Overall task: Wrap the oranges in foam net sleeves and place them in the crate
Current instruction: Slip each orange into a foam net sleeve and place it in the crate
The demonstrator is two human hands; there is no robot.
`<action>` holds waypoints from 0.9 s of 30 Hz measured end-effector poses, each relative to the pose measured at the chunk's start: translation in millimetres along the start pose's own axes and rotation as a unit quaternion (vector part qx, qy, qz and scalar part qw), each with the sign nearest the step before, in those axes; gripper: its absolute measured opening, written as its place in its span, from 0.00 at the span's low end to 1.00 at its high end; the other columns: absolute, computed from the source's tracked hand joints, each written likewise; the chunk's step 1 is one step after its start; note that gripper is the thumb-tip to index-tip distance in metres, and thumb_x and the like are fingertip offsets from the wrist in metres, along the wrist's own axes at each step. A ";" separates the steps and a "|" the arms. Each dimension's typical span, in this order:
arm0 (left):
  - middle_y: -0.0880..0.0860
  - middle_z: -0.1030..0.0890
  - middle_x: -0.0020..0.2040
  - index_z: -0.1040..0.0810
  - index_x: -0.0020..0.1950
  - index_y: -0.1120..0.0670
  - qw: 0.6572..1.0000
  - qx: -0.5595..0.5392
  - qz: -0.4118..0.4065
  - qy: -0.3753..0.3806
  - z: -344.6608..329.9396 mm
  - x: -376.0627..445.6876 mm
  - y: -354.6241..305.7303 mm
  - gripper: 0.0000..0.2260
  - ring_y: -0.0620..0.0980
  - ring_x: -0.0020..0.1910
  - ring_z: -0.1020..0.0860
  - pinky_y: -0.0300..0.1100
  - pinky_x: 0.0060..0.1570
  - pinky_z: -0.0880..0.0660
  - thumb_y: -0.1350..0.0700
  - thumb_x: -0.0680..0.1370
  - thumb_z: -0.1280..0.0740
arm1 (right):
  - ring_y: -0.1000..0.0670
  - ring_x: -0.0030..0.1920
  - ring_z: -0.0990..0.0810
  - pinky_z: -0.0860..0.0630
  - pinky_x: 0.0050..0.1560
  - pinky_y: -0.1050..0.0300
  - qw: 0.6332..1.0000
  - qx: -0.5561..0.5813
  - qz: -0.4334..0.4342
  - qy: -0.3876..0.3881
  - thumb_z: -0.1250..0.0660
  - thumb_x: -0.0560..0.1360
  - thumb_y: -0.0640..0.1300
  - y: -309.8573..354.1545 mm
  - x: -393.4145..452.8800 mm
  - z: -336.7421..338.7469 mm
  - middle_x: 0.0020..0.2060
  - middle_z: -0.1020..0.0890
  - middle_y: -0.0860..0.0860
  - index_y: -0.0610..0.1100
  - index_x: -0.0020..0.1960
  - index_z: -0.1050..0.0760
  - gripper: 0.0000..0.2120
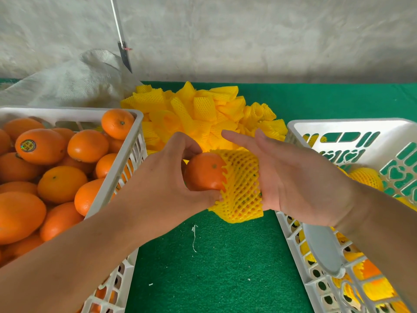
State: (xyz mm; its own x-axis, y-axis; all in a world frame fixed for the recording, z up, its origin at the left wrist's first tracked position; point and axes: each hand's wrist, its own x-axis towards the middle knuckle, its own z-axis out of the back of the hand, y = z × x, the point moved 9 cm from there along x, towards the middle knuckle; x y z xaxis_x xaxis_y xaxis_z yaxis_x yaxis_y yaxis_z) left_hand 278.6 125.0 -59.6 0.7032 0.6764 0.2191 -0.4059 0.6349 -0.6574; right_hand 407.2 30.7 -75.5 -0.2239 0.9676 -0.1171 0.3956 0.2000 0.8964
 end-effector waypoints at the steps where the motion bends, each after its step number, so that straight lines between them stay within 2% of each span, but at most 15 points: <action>1: 0.30 0.24 0.56 0.32 0.58 0.33 1.000 0.000 -0.004 0.002 0.0 0.1 -0.2 0.31 0.29 0.47 0.24 0.32 0.39 0.32 0.27 0.58 0.31 | 0.38 0.73 0.23 0.25 0.68 0.29 1.000 0.008 0.000 0.003 0.41 0.83 0.60 1.2 -0.3 -0.1 0.76 0.25 0.45 0.56 0.82 0.37 0.28; 4: 0.27 0.26 0.59 0.31 0.60 0.33 1.000 -0.014 -0.018 0.004 0.8 0.5 -1.9 0.30 0.31 0.48 0.23 0.35 0.43 0.28 0.28 0.61 0.30 | 0.39 0.71 0.22 0.23 0.65 0.32 1.000 0.022 0.011 0.002 0.38 0.81 0.59 5.4 -0.2 0.6 0.75 0.24 0.45 0.55 0.81 0.35 0.29; 7: 0.34 0.21 0.57 0.28 0.63 0.34 0.999 -0.039 -0.025 0.004 0.8 0.3 -2.6 0.27 0.42 0.48 0.19 0.48 0.47 0.19 0.31 0.65 0.28 | 0.39 0.71 0.22 0.22 0.65 0.32 0.999 -0.005 0.033 -0.024 0.37 0.81 0.55 6.8 0.2 5.2 0.74 0.23 0.46 0.53 0.81 0.34 0.29; 10: 0.39 0.19 0.57 0.25 0.64 0.34 0.997 -0.068 -0.029 0.012 0.7 0.6 -3.3 0.26 0.48 0.48 0.18 0.54 0.48 0.18 0.32 0.68 0.29 | 0.41 0.69 0.19 0.21 0.64 0.34 0.995 -0.044 0.047 -0.071 0.35 0.79 0.51 7.8 -0.5 14.1 0.72 0.21 0.49 0.55 0.79 0.32 0.28; 12: 0.39 0.19 0.59 0.25 0.65 0.34 0.996 -0.084 -0.028 0.016 1.5 0.8 -3.1 0.26 0.48 0.51 0.19 0.56 0.47 0.18 0.32 0.68 0.28 | 0.41 0.69 0.19 0.22 0.65 0.33 0.994 -0.053 0.052 -0.076 0.33 0.78 0.50 9.1 -0.6 14.5 0.72 0.20 0.49 0.55 0.79 0.32 0.29; 15: 0.35 0.19 0.61 0.25 0.65 0.35 0.993 -0.116 0.008 0.019 1.9 3.3 4.4 0.30 0.39 0.60 0.21 0.53 0.52 0.19 0.31 0.65 0.25 | 0.41 0.70 0.20 0.23 0.66 0.32 0.994 -0.052 0.057 -0.074 0.34 0.79 0.48 9.7 -0.2 12.7 0.72 0.21 0.50 0.55 0.79 0.32 0.29; 17: 0.37 0.17 0.60 0.23 0.64 0.37 0.978 -0.192 0.065 0.048 -4.6 4.4 12.5 0.33 0.40 0.62 0.19 0.52 0.55 0.18 0.35 0.62 0.19 | 0.41 0.70 0.20 0.23 0.66 0.31 0.995 -0.049 0.056 -0.071 0.35 0.80 0.47 9.1 0.4 12.1 0.72 0.21 0.49 0.55 0.79 0.32 0.27; 19: 0.45 0.16 0.59 0.20 0.62 0.45 0.945 -0.297 0.114 0.077 -13.1 4.5 17.6 0.31 0.48 0.60 0.16 0.54 0.50 0.14 0.45 0.62 0.13 | 0.41 0.70 0.20 0.22 0.66 0.32 0.995 -0.049 0.059 -0.068 0.36 0.82 0.45 9.3 0.5 11.5 0.72 0.21 0.48 0.54 0.79 0.31 0.26; 22: 0.51 0.16 0.62 0.20 0.59 0.51 0.899 -0.398 0.148 0.107 -19.8 3.6 16.9 0.30 0.58 0.55 0.13 0.56 0.48 0.14 0.54 0.60 0.14 | 0.40 0.70 0.20 0.21 0.65 0.34 0.994 -0.054 0.060 -0.069 0.36 0.81 0.45 9.2 -0.1 12.1 0.72 0.20 0.47 0.53 0.79 0.30 0.26; 25: 0.56 0.15 0.62 0.22 0.63 0.50 0.871 -0.435 0.162 0.157 -26.7 1.0 14.2 0.33 0.62 0.56 0.13 0.57 0.50 0.14 0.58 0.63 0.13 | 0.40 0.70 0.20 0.21 0.66 0.35 0.994 -0.065 0.059 -0.071 0.36 0.81 0.44 8.0 -0.1 12.9 0.71 0.20 0.46 0.54 0.78 0.29 0.26; 27: 0.56 0.14 0.60 0.23 0.63 0.50 0.876 -0.425 0.162 0.163 -27.8 0.9 15.9 0.33 0.62 0.55 0.13 0.57 0.50 0.14 0.56 0.63 0.12 | 0.41 0.70 0.20 0.23 0.68 0.34 0.990 -0.089 0.061 -0.091 0.36 0.82 0.43 7.5 -0.5 16.7 0.71 0.20 0.48 0.54 0.78 0.28 0.25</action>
State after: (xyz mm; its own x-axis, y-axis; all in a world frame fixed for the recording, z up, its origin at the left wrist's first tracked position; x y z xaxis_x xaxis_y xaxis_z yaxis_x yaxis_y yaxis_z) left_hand 289.0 125.3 -89.9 0.8170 0.5393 -0.2039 -0.1307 -0.1713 -0.9765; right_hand 425.1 34.3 -75.9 -0.0129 0.9979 -0.0635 0.2430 0.0647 0.9679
